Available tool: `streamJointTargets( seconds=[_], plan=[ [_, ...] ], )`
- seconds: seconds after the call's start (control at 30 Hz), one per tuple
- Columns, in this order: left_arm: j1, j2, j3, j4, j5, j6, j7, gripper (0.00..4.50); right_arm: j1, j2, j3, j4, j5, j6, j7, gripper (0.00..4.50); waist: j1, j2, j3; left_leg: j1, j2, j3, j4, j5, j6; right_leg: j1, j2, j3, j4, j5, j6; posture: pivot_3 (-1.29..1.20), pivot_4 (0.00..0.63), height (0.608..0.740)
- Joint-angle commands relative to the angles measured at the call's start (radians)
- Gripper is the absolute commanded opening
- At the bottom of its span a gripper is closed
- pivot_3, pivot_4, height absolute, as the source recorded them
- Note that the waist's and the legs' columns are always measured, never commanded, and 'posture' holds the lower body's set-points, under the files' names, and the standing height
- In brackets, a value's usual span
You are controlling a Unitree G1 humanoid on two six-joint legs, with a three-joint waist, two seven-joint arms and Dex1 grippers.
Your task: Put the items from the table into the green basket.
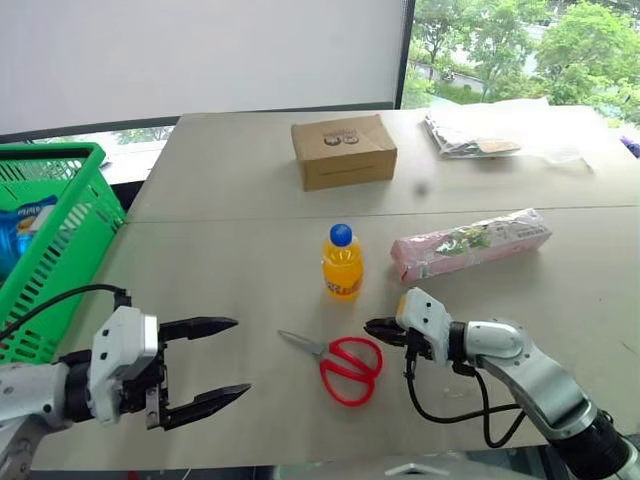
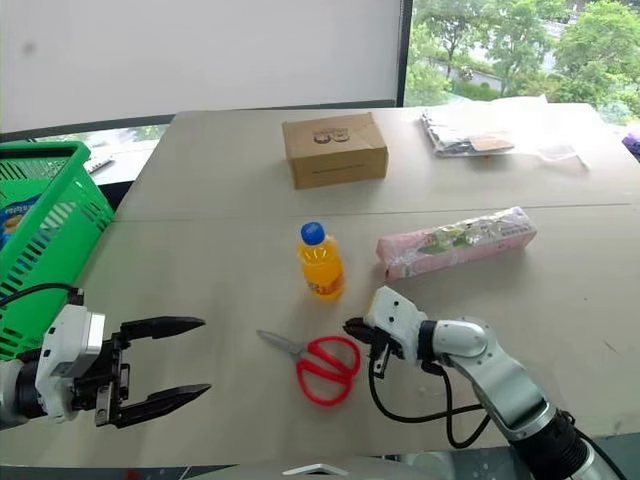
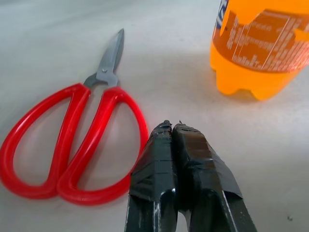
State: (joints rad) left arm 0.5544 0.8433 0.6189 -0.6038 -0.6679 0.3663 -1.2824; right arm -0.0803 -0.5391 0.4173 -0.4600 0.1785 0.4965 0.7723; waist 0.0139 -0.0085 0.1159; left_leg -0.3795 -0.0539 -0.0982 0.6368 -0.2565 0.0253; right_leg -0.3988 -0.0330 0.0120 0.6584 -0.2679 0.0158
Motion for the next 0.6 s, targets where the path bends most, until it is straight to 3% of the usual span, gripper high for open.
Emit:
streamJointTargets(
  seconds=[0.03, 0.17, 0.2, 0.33, 0.6],
  plan=[
    [0.001, 0.01, 0.008, -0.002, -0.018, 0.004, -0.007, 4.5, -0.025, -0.005, 0.011, -0.044, 0.005, 0.06, 0.004, 0.84, 0.0, 0.0, 0.003, 0.0, 0.0, 0.0, 0.0, 0.0, 0.0, 0.0, 0.0, 0.0, 0.0, -0.001, -0.001, 0.04, 0.11, 0.74],
    [0.003, 0.016, 0.024, -0.013, -0.04, 0.018, -0.016, 4.5, -0.042, 0.029, 0.041, -0.054, -0.024, 0.122, -0.043, 2.56, 0.0, -0.001, 0.008, 0.0, 0.0, 0.0, 0.0, 0.0, 0.0, 0.0, 0.0, 0.0, 0.0, -0.002, -0.003, 0.04, 0.119, 0.74],
    [0.016, 0.024, 0.028, -0.021, -0.038, 0.025, -0.027, 4.5, -0.046, 0.031, 0.053, -0.055, -0.03, 0.135, -0.045, 2.82, 0.001, -0.001, 0.009, 0.0, 0.0, 0.0, 0.0, 0.0, 0.0, 0.0, 0.0, 0.0, 0.0, -0.002, -0.003, 0.05, 0.125, 0.74],
    [0.11, 0.048, 0.053, -0.073, -0.01, 0.03, -0.078, 4.5, -0.058, 0.013, 0.089, -0.07, -0.042, 0.147, -0.019, 2.82, -0.002, -0.001, 0.018, -0.001, 0.0, 0.0, 0.0, 0.0, 0.0, 0.0, 0.0, 0.001, -0.001, -0.002, -0.003, 0.07, 0.145, 0.74],
    [0.201, -0.015, 0.146, -0.172, -0.083, 0.066, -0.029, 4.5, -0.044, 0.056, 0.01, -0.151, 0.086, 0.169, -0.009, 2.82, 0.005, -0.003, 0.045, -0.002, 0.001, -0.001, 0.0, 0.0, 0.0, 0.0, 0.0, -0.001, -0.001, -0.002, -0.003, 0.12, 0.172, 0.74]
  ],
)
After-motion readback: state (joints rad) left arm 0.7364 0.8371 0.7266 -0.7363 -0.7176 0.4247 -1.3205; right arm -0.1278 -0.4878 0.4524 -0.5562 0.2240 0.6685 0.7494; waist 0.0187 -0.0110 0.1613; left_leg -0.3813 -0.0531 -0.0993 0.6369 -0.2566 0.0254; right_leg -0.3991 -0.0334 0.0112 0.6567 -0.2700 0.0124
